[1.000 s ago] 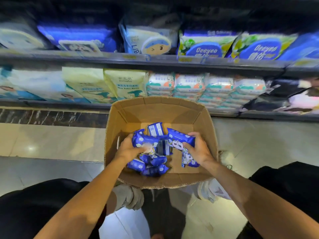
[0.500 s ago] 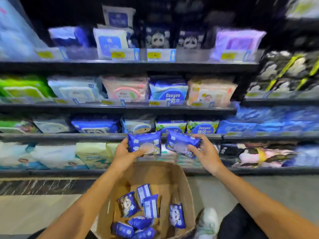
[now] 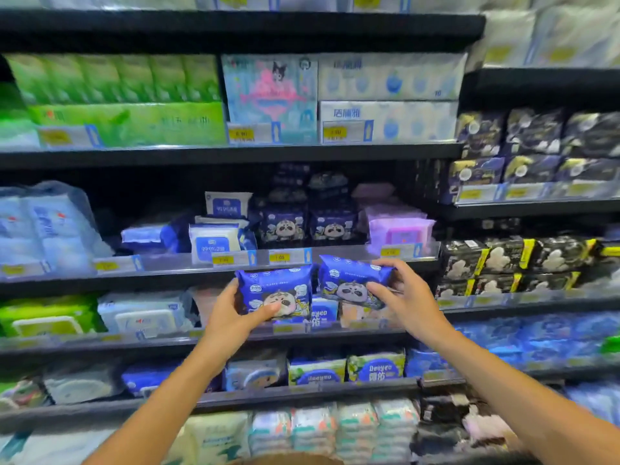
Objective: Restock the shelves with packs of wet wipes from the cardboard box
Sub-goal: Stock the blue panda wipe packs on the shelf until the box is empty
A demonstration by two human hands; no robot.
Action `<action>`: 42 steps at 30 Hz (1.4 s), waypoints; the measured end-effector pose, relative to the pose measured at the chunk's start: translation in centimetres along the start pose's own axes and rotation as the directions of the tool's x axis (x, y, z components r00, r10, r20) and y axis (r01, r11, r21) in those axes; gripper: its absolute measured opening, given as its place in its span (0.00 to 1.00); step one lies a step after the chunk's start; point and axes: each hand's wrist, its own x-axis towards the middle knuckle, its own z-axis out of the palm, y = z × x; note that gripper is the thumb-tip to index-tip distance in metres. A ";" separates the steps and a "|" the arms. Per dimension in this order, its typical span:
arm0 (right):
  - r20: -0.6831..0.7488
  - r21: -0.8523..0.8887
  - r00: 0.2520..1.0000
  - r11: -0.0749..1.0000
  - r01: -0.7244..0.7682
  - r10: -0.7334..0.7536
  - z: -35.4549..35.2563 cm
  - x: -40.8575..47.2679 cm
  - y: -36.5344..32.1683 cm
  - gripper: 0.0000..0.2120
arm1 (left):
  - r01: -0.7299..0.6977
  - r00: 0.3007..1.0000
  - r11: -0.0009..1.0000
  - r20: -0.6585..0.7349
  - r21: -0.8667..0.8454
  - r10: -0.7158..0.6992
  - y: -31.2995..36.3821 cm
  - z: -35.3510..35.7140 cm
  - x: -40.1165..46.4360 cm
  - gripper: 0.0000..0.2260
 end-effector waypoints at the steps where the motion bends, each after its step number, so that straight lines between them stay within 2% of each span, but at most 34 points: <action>1: -0.005 0.000 1.000 1.000 0.015 -0.015 -0.2 1.0 -0.5 0.14 | -0.017 1.000 1.000 -0.007 0.010 0.017 0.8 -0.1 0.6 0.30; 4: -0.020 -0.003 0.998 0.998 0.060 -0.060 -0.2 4.5 -1.6 0.14 | -0.051 0.999 0.998 0.008 0.048 0.050 2.8 -1.0 2.5 0.29; 7: -0.059 -0.066 0.993 0.993 0.098 -0.102 0.4 8.3 -2.3 0.14 | -0.062 0.998 0.994 -0.001 0.095 0.062 4.4 -1.9 4.5 0.41; 10: -0.082 -0.116 0.989 0.987 0.114 -0.124 1.1 12.3 -2.9 0.15 | -0.101 0.994 0.991 -0.026 0.094 0.104 5.7 -2.4 5.8 0.27; 13: -0.074 -0.149 0.994 0.986 0.073 -0.085 1.9 15.5 -2.7 0.15 | -0.142 0.987 0.982 -0.060 0.122 0.150 6.5 -2.5 7.2 0.20; 15: -0.010 -0.280 1.000 0.960 -0.005 0.002 2.4 17.3 -1.5 0.15 | -0.150 0.985 0.980 -0.064 0.129 0.159 6.7 -2.7 8.1 0.20; 18: 0.081 -0.520 0.987 0.851 -0.074 0.136 3.0 19.0 0.0 0.15 | -0.154 0.986 0.979 -0.039 0.131 0.160 6.9 -2.6 9.7 0.23; 22: 0.050 -0.631 0.990 0.773 -0.069 0.129 3.9 19.8 0.5 0.15 | -0.145 0.987 0.987 -0.065 0.072 0.150 6.9 -1.6 12.6 0.23; 26: 0.050 -0.692 0.994 0.721 -0.034 0.094 4.5 19.7 1.4 0.15 | -0.103 0.994 0.994 -0.039 0.042 0.105 7.2 0.3 16.0 0.24; 30: 0.073 -0.743 0.992 0.670 -0.012 0.099 4.5 19.8 1.5 0.19 | 0.055 0.996 0.987 0.058 0.153 -0.064 6.1 2.0 20.1 0.27; 33: 0.097 -0.788 0.989 0.616 0.008 0.111 4.6 19.7 1.1 0.24 | 0.091 0.991 0.902 0.050 0.422 -0.123 4.8 3.1 21.3 0.24; 36: 0.100 -0.811 0.987 0.585 0.010 0.122 4.6 19.5 1.0 0.28 | 0.014 0.999 0.824 -0.037 0.567 0.008 3.5 3.5 21.6 0.24; 38: 0.110 -0.808 0.986 0.589 0.013 0.128 4.7 19.5 0.8 0.30 | -0.047 0.995 0.732 -0.036 0.680 0.097 3.1 3.2 21.7 0.22; 40: 0.114 -0.808 0.982 0.588 0.006 0.147 4.8 19.5 0.7 0.33 | -0.080 0.989 0.605 -0.010 0.792 0.144 3.2 2.9 21.9 0.20; 42: 0.106 -0.812 0.979 0.583 -0.015 0.174 4.7 19.2 0.7 0.34 | -0.059 0.989 0.523 -0.020 0.850 0.144 3.4 3.3 21.7 0.17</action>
